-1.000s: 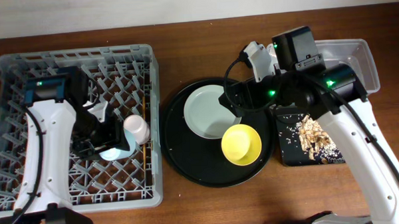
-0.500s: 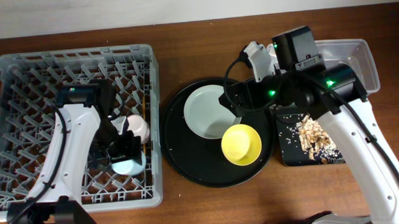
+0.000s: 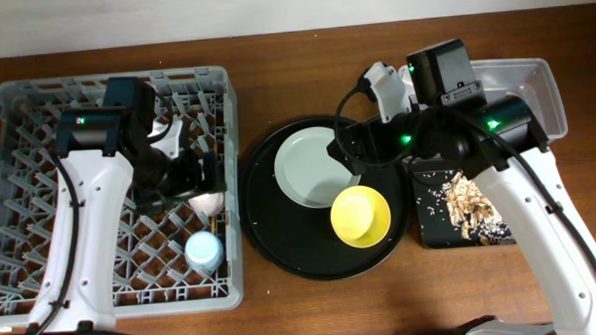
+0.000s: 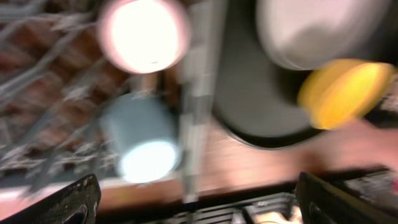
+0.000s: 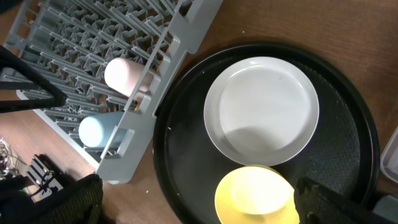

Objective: Sort waste into correct bins and load items into the dishwasher rack
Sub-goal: 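Reach the left gripper to the yellow bowl on the tray and grasp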

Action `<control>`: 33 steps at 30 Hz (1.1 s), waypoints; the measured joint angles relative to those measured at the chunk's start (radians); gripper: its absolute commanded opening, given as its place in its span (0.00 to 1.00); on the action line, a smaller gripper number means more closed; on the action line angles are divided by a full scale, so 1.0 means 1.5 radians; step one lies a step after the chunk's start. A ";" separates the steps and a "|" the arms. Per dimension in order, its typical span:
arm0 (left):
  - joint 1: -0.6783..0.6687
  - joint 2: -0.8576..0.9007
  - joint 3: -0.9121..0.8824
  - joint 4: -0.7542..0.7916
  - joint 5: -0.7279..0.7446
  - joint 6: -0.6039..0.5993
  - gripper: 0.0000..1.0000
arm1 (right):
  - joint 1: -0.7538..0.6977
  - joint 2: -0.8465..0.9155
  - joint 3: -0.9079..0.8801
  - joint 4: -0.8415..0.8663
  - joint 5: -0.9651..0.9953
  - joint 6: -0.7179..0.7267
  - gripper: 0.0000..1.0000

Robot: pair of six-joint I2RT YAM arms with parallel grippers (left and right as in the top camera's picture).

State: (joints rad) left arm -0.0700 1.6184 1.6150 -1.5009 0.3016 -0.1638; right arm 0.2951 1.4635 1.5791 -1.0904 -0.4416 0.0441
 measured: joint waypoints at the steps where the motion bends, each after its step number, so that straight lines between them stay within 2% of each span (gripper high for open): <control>1: -0.004 -0.003 0.002 0.003 0.036 0.003 0.90 | 0.000 0.000 0.000 0.000 0.000 0.000 0.99; 2: -0.010 -0.004 0.001 0.003 0.076 0.007 0.60 | 0.000 0.000 0.000 0.000 0.000 0.000 0.99; 3: -0.015 -0.004 0.001 0.004 0.093 0.012 0.57 | 0.000 0.000 0.000 0.000 0.000 0.000 0.99; 8: -0.073 -0.004 0.000 0.034 0.136 0.014 0.57 | 0.000 0.000 0.000 0.000 0.000 0.000 0.99; 12: -0.190 -0.004 -0.016 0.124 0.139 0.012 0.56 | -0.002 0.000 0.000 0.003 0.025 0.008 0.99; 14: -0.263 -0.004 -0.035 0.193 0.133 -0.010 0.56 | -0.032 0.000 0.000 -0.001 0.081 0.057 0.99; 18: -0.407 -0.005 -0.089 0.356 0.042 -0.097 0.56 | -0.183 0.000 0.000 -0.033 0.146 0.102 0.99; 21: -0.502 0.016 -0.098 0.417 -0.043 -0.157 0.56 | -0.282 0.000 -0.001 -0.054 0.208 0.111 0.99; 24: -0.564 0.073 -0.099 0.446 -0.125 -0.180 0.48 | -0.336 0.000 -0.001 -0.055 0.230 0.111 0.99; 28: -0.607 0.154 -0.102 0.442 -0.215 -0.190 0.37 | -0.353 0.000 -0.001 -0.056 0.237 0.112 0.99; 33: -0.605 0.181 -0.104 0.404 -0.294 -0.192 0.39 | -0.353 0.000 -0.001 -0.056 0.237 0.113 0.99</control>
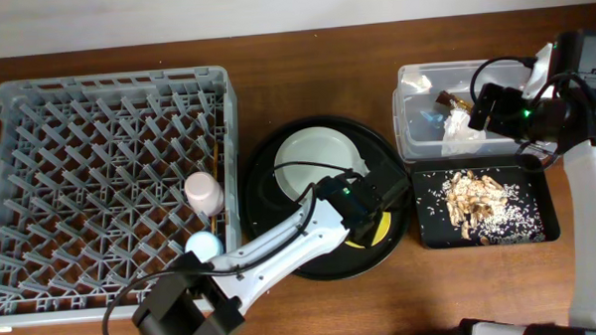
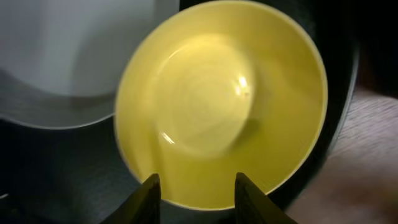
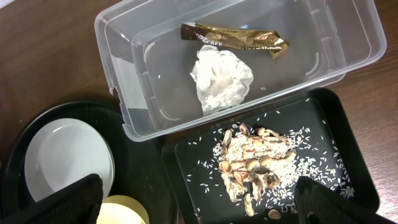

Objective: Sort waste into correct bins and load items into the dishwasher rack
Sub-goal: 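Reach the left gripper to the yellow bowl on the tray and grasp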

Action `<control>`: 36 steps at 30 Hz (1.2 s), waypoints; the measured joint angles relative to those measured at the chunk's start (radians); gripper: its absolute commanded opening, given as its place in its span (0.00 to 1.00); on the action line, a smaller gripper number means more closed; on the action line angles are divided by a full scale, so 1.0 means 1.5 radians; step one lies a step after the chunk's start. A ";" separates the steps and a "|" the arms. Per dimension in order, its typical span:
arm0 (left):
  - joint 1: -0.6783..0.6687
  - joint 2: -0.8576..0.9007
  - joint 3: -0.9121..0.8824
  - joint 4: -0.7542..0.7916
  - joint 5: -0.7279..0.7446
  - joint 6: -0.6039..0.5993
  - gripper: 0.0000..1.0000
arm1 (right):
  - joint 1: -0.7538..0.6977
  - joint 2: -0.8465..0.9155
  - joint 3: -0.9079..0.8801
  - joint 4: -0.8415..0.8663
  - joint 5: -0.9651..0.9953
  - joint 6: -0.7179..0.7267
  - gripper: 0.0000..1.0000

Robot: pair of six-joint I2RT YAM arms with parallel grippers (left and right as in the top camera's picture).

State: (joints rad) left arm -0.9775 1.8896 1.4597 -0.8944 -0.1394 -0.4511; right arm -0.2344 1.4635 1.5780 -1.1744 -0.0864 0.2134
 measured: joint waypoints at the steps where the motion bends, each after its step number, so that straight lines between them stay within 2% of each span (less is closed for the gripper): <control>1: 0.001 0.000 0.000 0.000 0.009 0.000 0.39 | 0.000 0.000 0.000 0.000 0.000 0.000 0.99; 5: -0.027 0.000 -0.002 0.062 0.066 0.001 0.39 | 0.000 0.000 0.000 0.000 0.000 0.000 0.99; 10: -0.087 0.030 -0.002 0.137 0.042 0.001 0.39 | 0.000 0.000 0.000 0.000 0.000 0.000 0.99; 14: -0.089 0.092 -0.002 0.153 -0.002 0.001 0.38 | 0.000 0.000 0.000 0.000 0.000 0.000 0.99; 20: -0.089 0.103 -0.002 0.158 -0.063 0.004 0.14 | 0.000 0.000 0.000 0.000 0.000 0.000 0.99; 30: -0.089 0.103 -0.002 0.153 -0.070 0.005 0.12 | 0.000 0.000 0.000 0.000 0.000 0.000 0.99; 31: -0.089 0.103 -0.002 0.152 -0.070 0.005 0.11 | 0.000 0.000 0.000 0.000 0.000 0.000 0.99; 32: -0.089 0.103 -0.002 0.149 -0.070 0.005 0.01 | 0.000 0.000 0.000 0.000 0.000 0.000 0.99; 36: -0.092 0.099 -0.001 0.135 -0.085 0.005 0.01 | 0.000 0.000 0.000 0.000 0.000 0.000 0.99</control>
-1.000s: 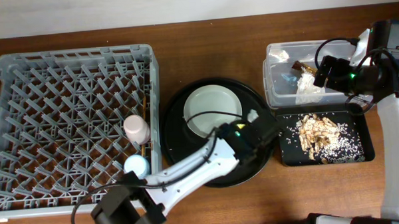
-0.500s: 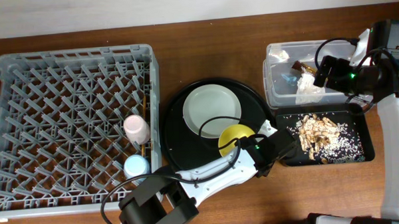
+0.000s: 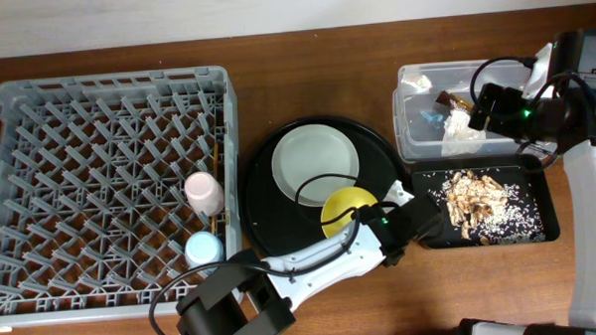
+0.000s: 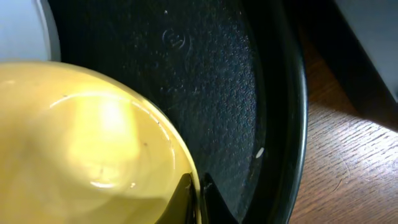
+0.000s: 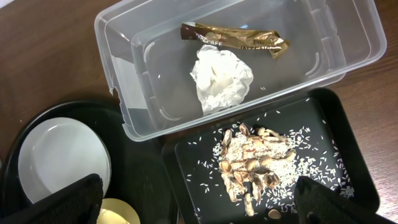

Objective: Sort waste into correct bins and load items into the dishwasher rack
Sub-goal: 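Reach the left gripper to the yellow bowl on the tray and grasp, then carry the yellow bowl with the left gripper into the rack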

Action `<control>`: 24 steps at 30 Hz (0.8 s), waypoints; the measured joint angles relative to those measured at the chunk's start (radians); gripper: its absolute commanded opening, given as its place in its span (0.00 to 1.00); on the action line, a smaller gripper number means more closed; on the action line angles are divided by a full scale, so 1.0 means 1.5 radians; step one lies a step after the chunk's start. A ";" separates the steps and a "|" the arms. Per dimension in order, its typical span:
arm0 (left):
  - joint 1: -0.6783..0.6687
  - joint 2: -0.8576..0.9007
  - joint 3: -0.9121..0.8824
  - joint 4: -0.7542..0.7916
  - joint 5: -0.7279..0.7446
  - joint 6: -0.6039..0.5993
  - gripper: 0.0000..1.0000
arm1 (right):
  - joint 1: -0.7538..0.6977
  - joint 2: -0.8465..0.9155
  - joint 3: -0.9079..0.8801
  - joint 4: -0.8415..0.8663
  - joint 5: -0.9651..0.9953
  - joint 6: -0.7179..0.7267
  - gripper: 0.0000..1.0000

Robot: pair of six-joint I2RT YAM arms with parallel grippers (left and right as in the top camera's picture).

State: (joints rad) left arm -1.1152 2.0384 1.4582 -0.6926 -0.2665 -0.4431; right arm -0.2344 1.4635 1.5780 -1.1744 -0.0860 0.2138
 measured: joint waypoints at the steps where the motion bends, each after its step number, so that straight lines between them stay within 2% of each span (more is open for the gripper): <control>1: -0.001 0.000 0.001 -0.007 -0.001 0.000 0.01 | 0.000 0.000 0.000 0.000 0.000 0.000 0.99; 4: -0.001 -0.017 0.016 -0.061 0.001 0.001 0.01 | 0.000 0.000 0.000 0.000 0.000 0.000 0.99; 8: 0.032 -0.101 0.122 -0.178 0.011 0.015 0.01 | 0.000 0.000 0.000 -0.001 0.000 0.000 0.99; 10: 0.091 -0.169 0.206 -0.209 0.031 0.043 0.01 | 0.000 0.000 0.000 0.000 0.000 0.000 0.99; 12: 0.212 -0.244 0.289 -0.210 0.107 0.086 0.01 | 0.000 0.000 0.000 0.000 0.000 0.000 0.99; 13: 0.264 -0.258 0.305 -0.206 0.153 0.100 0.01 | 0.000 0.000 0.000 0.001 0.000 0.000 0.99; 16: 0.495 -0.253 0.320 -0.128 0.439 0.135 0.00 | 0.000 0.000 0.000 0.000 0.000 0.000 0.99; 18: 0.602 -0.218 0.320 -0.072 0.601 0.141 0.01 | 0.000 0.000 0.000 0.000 0.000 0.000 0.99; 19: 0.666 -0.186 0.320 -0.036 0.714 0.141 0.01 | 0.000 0.000 -0.001 -0.001 0.000 -0.001 0.99; 24: 0.806 -0.028 0.320 -0.015 0.998 0.131 0.01 | 0.000 0.001 -0.001 0.000 0.000 0.000 0.99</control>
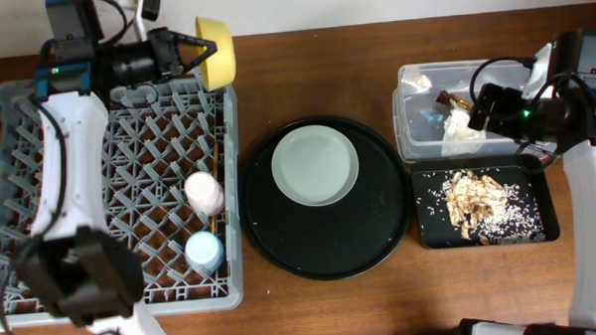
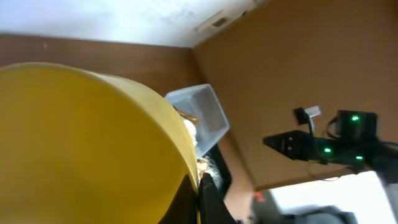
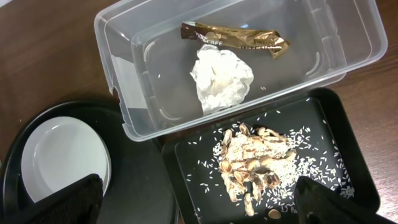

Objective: Sort waste into correct bins and load items into the dishwasher rack
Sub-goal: 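Carry the yellow bowl with the left gripper into the rack, then grasp the white plate edge on the black tray with the left gripper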

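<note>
My left gripper [image 1: 197, 54] is shut on the rim of the yellow bowl [image 1: 220, 58] and holds it on edge above the far right corner of the grey dishwasher rack [image 1: 21, 197]. In the left wrist view the bowl [image 2: 81, 143] fills the left side, and the gripper [image 2: 199, 186] pinches its rim. A pink cup [image 1: 205, 194] and a blue cup [image 1: 204, 251] stand in the rack. A white plate [image 1: 315, 165] lies on the round black tray [image 1: 320, 241]. My right gripper [image 3: 199, 204] hangs open and empty over the bins.
A clear bin [image 1: 416, 134] at the right holds a brown wrapper [image 3: 233, 37] and a crumpled tissue [image 3: 221, 78]. In front of it a black bin [image 1: 534, 229] holds nut shells and rice [image 3: 255, 165]. The wall runs along the table's far edge.
My left gripper held the yellow bowl by its rim on the round tray. It now holds the bowl on edge over the rack's far right corner. The right arm has not moved.
My left gripper was over the rack by the cups, my right over the round tray. Then the left was open over the yellow bowl and the right was over the bins. Then the left was shut on the rim. Now the bowl is over the rack.
</note>
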Action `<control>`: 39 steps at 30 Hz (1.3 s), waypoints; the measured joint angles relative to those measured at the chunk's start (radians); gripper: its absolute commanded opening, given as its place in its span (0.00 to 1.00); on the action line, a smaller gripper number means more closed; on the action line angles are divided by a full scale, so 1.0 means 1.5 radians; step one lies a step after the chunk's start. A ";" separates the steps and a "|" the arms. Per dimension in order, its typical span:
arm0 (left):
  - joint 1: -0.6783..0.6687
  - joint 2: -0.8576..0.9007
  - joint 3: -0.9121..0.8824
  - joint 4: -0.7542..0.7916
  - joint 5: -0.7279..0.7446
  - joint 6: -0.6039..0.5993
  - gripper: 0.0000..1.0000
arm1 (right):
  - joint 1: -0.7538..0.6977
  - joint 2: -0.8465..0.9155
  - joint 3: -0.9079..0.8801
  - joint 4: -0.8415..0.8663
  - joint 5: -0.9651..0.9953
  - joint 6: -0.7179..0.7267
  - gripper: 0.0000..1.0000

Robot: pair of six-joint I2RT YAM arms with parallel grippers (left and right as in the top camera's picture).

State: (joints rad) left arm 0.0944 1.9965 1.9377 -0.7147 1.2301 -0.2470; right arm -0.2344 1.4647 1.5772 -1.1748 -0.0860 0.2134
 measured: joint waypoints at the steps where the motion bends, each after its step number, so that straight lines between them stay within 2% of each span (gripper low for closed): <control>1: 0.010 0.024 0.000 0.001 0.021 -0.001 0.00 | 0.000 0.000 0.000 0.000 0.000 0.000 0.99; 5: 0.048 0.165 0.000 0.046 0.148 -0.005 0.01 | 0.000 0.000 0.000 0.000 0.000 0.000 0.99; 10: 0.073 0.229 0.000 0.047 0.209 -0.005 0.02 | 0.000 0.000 0.000 0.000 0.000 0.000 0.99; 13: 0.100 0.229 0.000 0.043 0.198 -0.006 0.28 | 0.000 0.000 0.000 0.000 0.000 0.000 0.99; 14: 0.113 0.229 0.000 0.026 0.173 -0.010 0.31 | 0.000 0.000 0.000 0.000 0.000 0.001 0.99; 16: 0.133 0.231 -0.001 -0.002 0.129 -0.012 0.48 | 0.000 0.000 0.000 0.000 0.000 0.000 0.99; 17: 0.142 0.233 -0.001 -0.011 0.113 -0.014 0.53 | 0.000 0.000 0.000 0.000 0.000 0.000 0.99; 19: 0.154 0.233 -0.001 -0.026 0.086 -0.015 0.58 | 0.000 0.000 0.000 0.000 0.000 0.000 0.99; 24: 0.183 0.231 -0.001 -0.066 0.060 -0.015 0.59 | 0.000 0.000 0.000 0.000 0.000 0.000 0.98; 28: 0.183 0.148 -0.005 -0.146 -0.070 -0.011 0.59 | 0.000 0.000 0.000 0.000 0.000 0.000 0.99; 30: 0.159 0.058 -0.005 -0.172 -0.148 -0.004 0.59 | 0.000 0.000 0.000 -0.001 0.000 0.000 0.98; 32: 0.084 -0.054 -0.002 -0.211 -0.252 0.006 0.60 | 0.000 0.000 0.000 0.000 0.000 0.000 0.98; 33: 0.010 -0.108 0.001 -0.237 -0.327 0.014 0.60 | 0.000 0.000 0.000 0.000 0.000 0.001 0.99; 35: -0.106 -0.137 0.005 -0.274 -0.430 0.021 0.60 | 0.000 0.000 0.000 0.000 0.000 0.000 0.99; 39: -0.316 -0.105 -0.028 -0.279 -0.582 0.029 0.63 | 0.000 0.000 0.000 0.000 0.000 0.000 0.99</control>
State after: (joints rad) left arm -0.3790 1.8389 1.8957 -1.1336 0.3565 -0.2039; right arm -0.2344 1.4647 1.5768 -1.1748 -0.0856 0.2138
